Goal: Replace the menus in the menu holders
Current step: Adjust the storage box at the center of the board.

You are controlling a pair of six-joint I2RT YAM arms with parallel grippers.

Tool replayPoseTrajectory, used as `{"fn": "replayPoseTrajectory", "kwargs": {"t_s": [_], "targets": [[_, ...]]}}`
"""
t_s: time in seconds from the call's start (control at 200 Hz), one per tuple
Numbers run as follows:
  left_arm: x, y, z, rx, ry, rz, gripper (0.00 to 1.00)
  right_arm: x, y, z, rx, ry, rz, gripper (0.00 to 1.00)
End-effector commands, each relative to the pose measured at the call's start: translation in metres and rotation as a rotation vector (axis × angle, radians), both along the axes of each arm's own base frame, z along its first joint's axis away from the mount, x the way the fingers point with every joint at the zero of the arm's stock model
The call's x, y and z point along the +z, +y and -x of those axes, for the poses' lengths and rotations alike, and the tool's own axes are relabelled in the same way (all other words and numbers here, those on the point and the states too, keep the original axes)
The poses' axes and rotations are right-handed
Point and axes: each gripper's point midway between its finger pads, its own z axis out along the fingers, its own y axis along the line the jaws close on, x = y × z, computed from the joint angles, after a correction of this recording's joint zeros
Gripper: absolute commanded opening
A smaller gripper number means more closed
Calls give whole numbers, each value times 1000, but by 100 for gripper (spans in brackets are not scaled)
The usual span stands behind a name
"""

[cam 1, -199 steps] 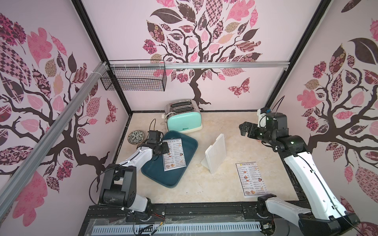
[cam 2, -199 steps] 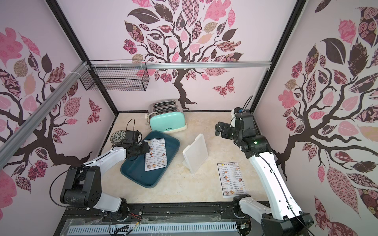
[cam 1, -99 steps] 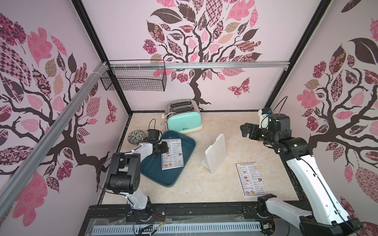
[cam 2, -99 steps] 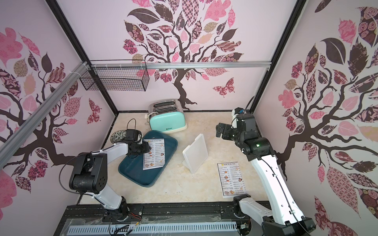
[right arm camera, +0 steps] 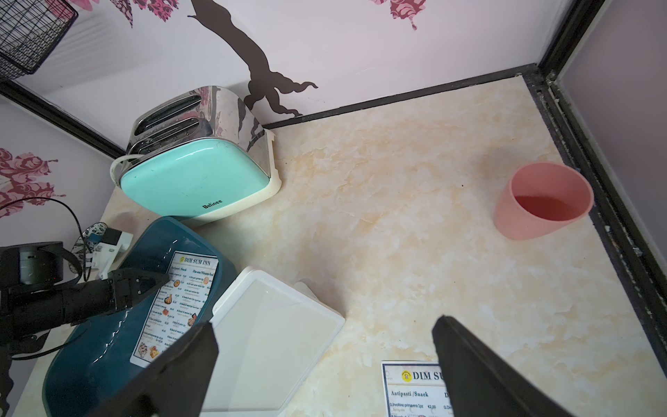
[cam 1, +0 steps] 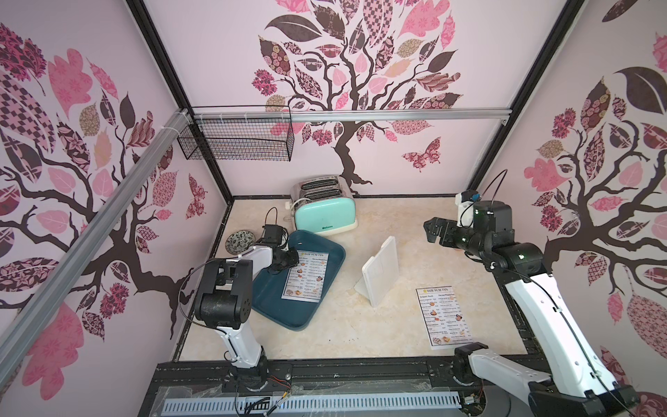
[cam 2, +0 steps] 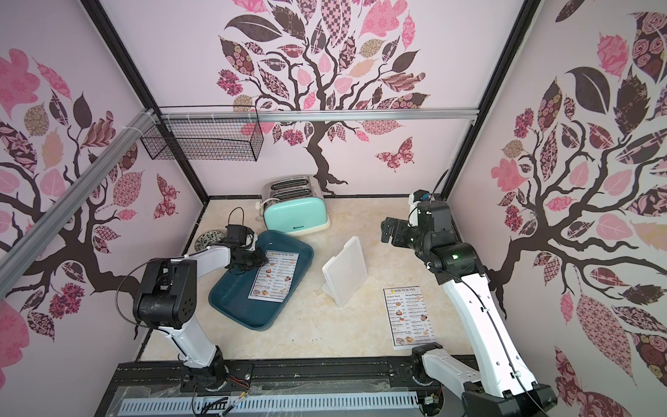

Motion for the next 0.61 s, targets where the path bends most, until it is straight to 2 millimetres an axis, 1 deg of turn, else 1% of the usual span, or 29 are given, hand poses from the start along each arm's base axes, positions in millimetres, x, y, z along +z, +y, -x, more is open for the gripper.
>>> {"fn": "replayPoseTrajectory", "kwargs": {"t_s": [0.0, 0.01, 0.05, 0.15, 0.22, 0.3, 0.375, 0.47, 0.475, 0.5, 0.52, 0.54, 0.545, 0.555, 0.57, 0.6], "targets": [[34, -1, -3, -4, -56, 12, 28, 15, 7, 2, 37, -9, -10, 100], [36, -1, -3, -1, -58, 11, 29, 16, 7, 2, 39, -8, -13, 100], [57, 1, -3, 14, -98, 6, 33, 16, 10, 2, 51, 3, -27, 100], [107, 13, 3, 62, -180, -33, 38, 16, 19, 0, 69, 29, -73, 100], [126, 22, 11, 76, -204, -78, 42, 19, 24, 0, 73, 34, -109, 99], [137, 33, 27, 91, -170, -136, 45, 24, 36, 0, 94, 37, -128, 99], [146, 49, 42, 138, -139, -202, 48, 26, 62, 5, 146, 40, -94, 99], [162, 70, 57, 235, -149, -239, 51, 27, 110, 17, 242, 56, -58, 99], [163, 70, 57, 240, -150, -239, 51, 27, 110, 17, 242, 56, -58, 99], [167, 74, 60, 262, -157, -237, 52, 26, 127, 21, 274, 66, -55, 99], [170, 78, 63, 278, -164, -237, 52, 25, 133, 22, 284, 71, -54, 99], [173, 80, 65, 291, -168, -238, 53, 25, 147, 27, 311, 77, -49, 99], [174, 81, 66, 296, -168, -240, 53, 25, 147, 27, 311, 77, -49, 99], [174, 83, 68, 305, -167, -241, 53, 24, 156, 29, 326, 81, -46, 99], [176, 85, 70, 316, -166, -241, 54, 24, 160, 32, 334, 82, -46, 99], [177, 89, 74, 341, -159, -237, 54, 22, 177, 36, 363, 93, -38, 99]]}}
